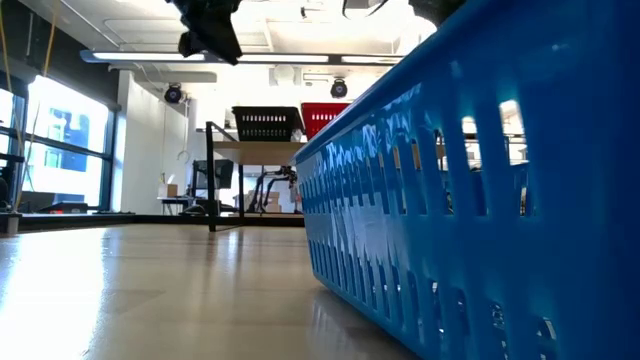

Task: Stack baskets on shelf by color
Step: Stack the black bin on top of the black bins on the shelf

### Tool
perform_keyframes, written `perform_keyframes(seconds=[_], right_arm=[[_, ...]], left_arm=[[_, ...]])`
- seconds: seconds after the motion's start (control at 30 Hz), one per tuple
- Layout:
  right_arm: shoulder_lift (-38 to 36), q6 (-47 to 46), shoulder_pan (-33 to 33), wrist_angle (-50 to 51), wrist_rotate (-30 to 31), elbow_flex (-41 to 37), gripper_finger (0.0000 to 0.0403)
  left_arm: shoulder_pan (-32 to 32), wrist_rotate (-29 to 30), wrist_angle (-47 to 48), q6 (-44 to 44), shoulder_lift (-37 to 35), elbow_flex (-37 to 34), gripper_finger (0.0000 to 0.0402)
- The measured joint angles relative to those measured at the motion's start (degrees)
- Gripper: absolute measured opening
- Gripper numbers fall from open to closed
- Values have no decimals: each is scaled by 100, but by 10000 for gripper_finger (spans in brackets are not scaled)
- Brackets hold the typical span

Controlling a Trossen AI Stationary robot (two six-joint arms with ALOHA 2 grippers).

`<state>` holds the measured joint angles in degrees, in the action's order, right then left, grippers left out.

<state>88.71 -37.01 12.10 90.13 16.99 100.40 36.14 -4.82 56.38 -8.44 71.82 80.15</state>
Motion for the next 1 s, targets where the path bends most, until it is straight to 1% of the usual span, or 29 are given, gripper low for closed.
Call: perform_keyframes(seconds=[0.27, 0.4, 0.47, 0.53, 0.63, 0.73, 0.83, 1.0], right_arm=[[-288, 253, -376, -12, 45, -7, 110], [-520, 298, -564, -11, 174, -7, 110], [-639, 271, -659, -26, 254, -36, 110], [-845, 202, -736, -34, 256, -282, 110], [-1188, -50, -876, -105, 212, -912, 110], [-1642, -318, -1045, -638, 164, -1595, 110], [-2061, -459, -1197, -1255, -95, -2153, 110], [-2547, -853, -1403, -1669, -355, -2704, 110]], left_arm=[[-858, 173, 13, -1267, -248, -284, 90], [-1433, 402, 15, -1925, -270, -332, 90], [-1755, 423, 20, -2317, -270, -361, 90], [-2123, 520, 18, -2713, -268, -362, 90], [-2699, 928, 15, -3304, -266, -362, 90], [-3188, 1280, 10, -3906, -266, -362, 90], [-3593, 1568, 2, -4472, -266, -362, 90], [-4188, 1940, -6, -5134, -117, -362, 90]])
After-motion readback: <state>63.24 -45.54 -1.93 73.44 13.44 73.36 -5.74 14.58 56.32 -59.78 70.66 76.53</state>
